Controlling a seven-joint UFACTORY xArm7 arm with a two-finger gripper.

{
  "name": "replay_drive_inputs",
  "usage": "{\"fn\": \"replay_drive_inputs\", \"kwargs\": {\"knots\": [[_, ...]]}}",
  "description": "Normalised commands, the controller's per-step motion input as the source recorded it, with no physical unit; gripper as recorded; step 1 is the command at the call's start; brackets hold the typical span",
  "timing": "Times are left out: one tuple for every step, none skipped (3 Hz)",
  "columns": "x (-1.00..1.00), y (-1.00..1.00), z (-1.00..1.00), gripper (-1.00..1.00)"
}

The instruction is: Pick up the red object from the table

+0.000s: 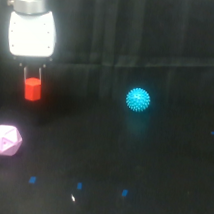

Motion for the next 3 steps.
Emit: {"fn": "replay_drive_inputs", "kwargs": {"knots": [[0.26,0.33,0.08,-0.77],[-0.01,0.33,0.33,-1.00],[0.03,-0.73,-0.45,-1.00]]}}
